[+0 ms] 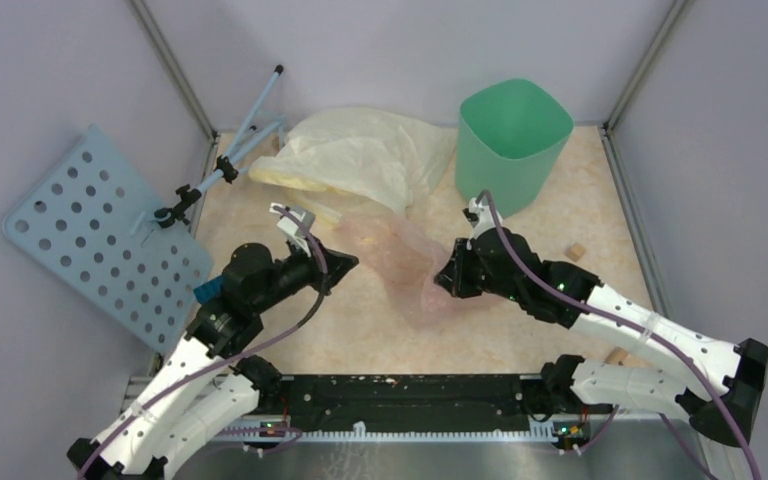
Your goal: Put the trash bags into the trash bin
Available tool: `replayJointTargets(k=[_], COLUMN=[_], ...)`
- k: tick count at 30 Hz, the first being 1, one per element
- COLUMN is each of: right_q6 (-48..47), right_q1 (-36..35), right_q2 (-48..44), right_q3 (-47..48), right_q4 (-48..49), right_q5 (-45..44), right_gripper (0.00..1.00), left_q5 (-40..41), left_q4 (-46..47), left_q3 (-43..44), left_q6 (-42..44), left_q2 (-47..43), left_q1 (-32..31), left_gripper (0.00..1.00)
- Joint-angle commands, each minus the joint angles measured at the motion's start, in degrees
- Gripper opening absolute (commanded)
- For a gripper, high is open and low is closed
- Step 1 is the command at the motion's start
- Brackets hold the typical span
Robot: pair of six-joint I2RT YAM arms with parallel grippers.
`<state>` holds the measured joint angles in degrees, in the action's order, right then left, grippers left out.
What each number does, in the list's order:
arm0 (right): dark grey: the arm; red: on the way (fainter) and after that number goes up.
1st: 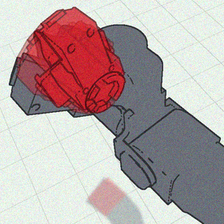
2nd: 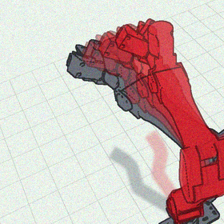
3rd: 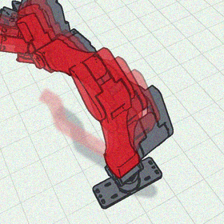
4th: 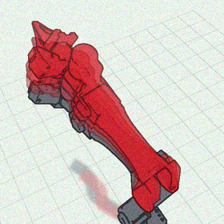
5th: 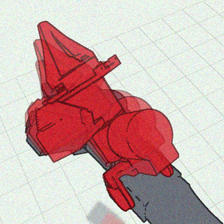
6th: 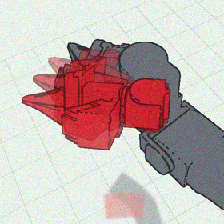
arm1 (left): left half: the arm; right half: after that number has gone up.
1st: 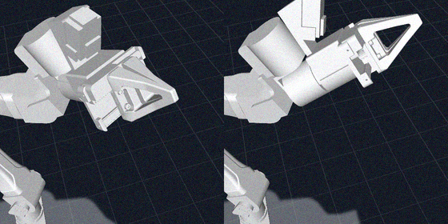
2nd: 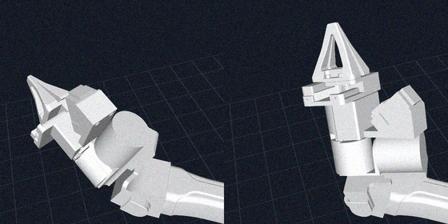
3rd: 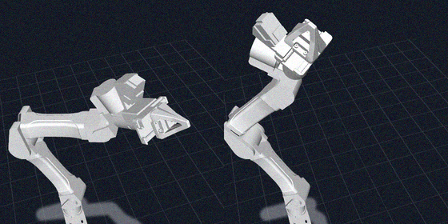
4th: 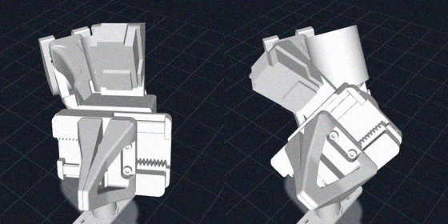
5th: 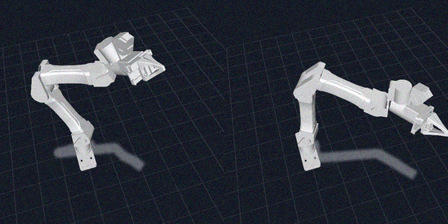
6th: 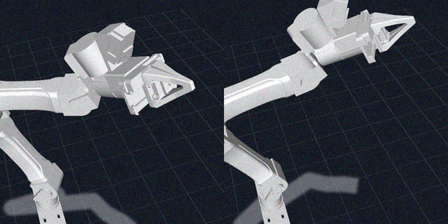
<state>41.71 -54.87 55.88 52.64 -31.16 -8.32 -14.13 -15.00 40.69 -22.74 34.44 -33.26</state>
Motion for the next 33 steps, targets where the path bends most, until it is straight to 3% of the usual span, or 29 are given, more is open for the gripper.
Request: replayJointTargets(k=[1, 9, 14, 18, 26, 33], right_q6=[0.91, 1.09, 1.48, 1.38, 0.39, 0.05], right_q1=[0.76, 0.99, 0.96, 0.93, 1.06, 1.03], right_q2=[-0.70, -1.55, -2.37, -3.30, -6.91, -9.14], right_q3=[2.75, 2.38, 2.46, 2.46, 0.68, -0.17], right_q4=[1.88, 1.79, 1.67, 0.08, -1.57, -2.12], right_q5=[0.02, 0.98, 2.00, 2.21, 3.10, 4.20], right_gripper=[0.00, 0.00, 0.00, 0.00, 0.00, 0.00], left_q5=[-9.16, -11.50, -3.80, 1.37, 7.14, 10.85], left_q4=[13.43, 24.36, 32.15, 37.47, 49.10, 53.25], left_q3=[-5.18, -11.26, -15.39, -15.55, -16.67, -14.24], left_q6=[-0.27, 5.40, 10.39, 13.65, 12.85, 11.69], left_q2=[-1.48, -1.54, 0.01, 7.21, 23.02, 34.72], left_q1=[-0.36, -4.74, -12.67, -17.59, -17.73, -17.51], left_gripper=[0.00, 0.00, 0.00, 0.00, 0.00, 0.00])
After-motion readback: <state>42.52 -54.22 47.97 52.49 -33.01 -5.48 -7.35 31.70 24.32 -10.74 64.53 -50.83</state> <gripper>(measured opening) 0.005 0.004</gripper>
